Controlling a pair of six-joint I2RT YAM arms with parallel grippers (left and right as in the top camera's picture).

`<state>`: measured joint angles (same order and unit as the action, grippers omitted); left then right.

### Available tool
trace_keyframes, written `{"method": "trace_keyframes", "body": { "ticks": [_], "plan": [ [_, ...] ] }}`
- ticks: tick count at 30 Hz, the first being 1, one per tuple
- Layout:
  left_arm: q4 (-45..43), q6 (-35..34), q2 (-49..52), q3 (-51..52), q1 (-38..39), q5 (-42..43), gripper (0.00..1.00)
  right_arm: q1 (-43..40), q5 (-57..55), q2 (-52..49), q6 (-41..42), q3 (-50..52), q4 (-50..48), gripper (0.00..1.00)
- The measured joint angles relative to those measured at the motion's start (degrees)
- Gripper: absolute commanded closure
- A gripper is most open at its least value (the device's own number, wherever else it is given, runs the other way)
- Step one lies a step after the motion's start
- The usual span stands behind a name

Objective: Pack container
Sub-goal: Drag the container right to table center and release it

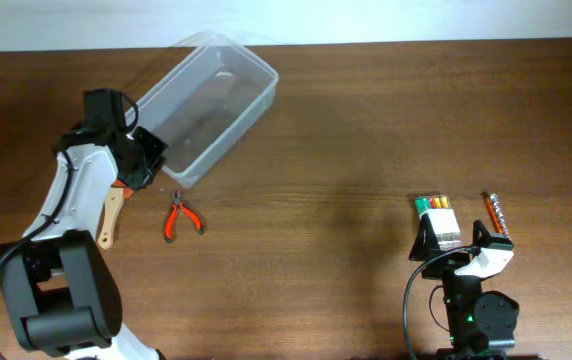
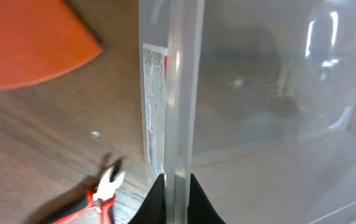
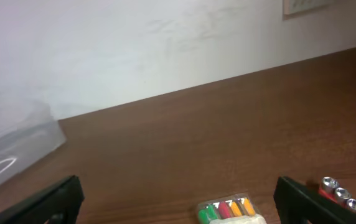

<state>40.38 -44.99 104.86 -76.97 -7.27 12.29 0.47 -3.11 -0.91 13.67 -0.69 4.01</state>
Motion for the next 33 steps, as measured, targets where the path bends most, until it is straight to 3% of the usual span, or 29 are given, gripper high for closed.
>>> {"method": "trace_keyframes", "body": {
  "ticks": [8,16,23,33],
  "plan": [
    [2.95,6.23,0.59,-12.66,0.15,8.61,0.98,0.00,0.00,0.00,0.02,0.00,0.00,0.01],
    [15.19,16.06,0.46,-25.14,3.50,11.10,0.98,0.00,0.00,0.00,0.04,0.00,0.02,0.01],
    [26.40,24.20,-3.54,-27.93,10.40,6.60,0.98,0.00,0.00,0.00,0.02,0.00,0.00,0.01],
    [37.03,27.15,-6.51,-28.24,19.56,-2.43,0.98,0.00,0.00,0.00,0.02,0.00,0.00,0.01]
  ]
}}
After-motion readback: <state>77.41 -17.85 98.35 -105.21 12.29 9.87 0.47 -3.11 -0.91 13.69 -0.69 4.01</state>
